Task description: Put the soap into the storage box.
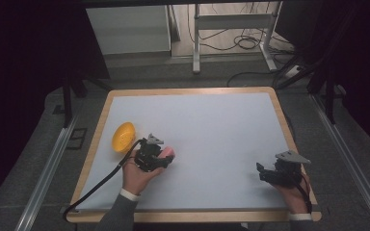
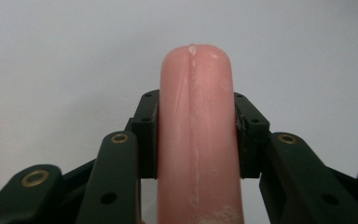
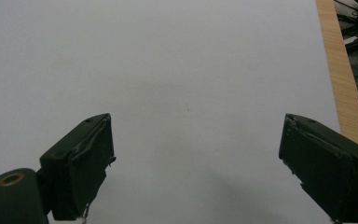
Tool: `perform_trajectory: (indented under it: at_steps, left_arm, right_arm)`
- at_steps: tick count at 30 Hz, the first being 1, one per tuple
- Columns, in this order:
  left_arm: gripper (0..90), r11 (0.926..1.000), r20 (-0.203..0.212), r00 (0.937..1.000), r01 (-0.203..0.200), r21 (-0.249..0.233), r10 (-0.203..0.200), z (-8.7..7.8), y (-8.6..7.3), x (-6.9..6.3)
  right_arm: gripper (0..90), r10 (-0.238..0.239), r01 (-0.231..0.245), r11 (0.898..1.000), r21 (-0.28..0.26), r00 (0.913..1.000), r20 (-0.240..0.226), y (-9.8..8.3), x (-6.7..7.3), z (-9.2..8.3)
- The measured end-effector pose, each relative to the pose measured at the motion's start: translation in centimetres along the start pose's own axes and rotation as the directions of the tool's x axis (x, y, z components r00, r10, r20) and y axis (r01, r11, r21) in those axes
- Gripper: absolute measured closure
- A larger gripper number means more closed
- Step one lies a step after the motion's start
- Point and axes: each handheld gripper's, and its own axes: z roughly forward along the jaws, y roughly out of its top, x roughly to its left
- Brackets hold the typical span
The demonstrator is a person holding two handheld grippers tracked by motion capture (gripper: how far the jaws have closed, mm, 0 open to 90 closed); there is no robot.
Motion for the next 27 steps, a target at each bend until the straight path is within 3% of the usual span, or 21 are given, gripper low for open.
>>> perform_trajectory:
  at_steps: [7,19,27]
  left_arm:
    - [60.0,0.9995,-0.007,1.0,-0.003,-0.031,0.003,-0.9,0.1,0.2]
    - [60.0,0.9994,-0.014,0.9998,-0.014,-0.031,0.013,-1.8,0.3,0.7]
    - [60.0,0.9988,-0.024,0.9997,-0.001,-0.049,0.0,-2.3,0.4,1.0]
  right_arm:
    - [9.8,0.0,0.0,1.0,0.001,1.0,0.001,0.0,0.0,0.0]
    - [9.8,0.0,0.0,1.0,0.004,1.0,0.004,-0.1,0.0,0.1]
    - [9.8,0.0,0.0,1.0,0.007,1.0,0.006,-0.1,0.0,0.1]
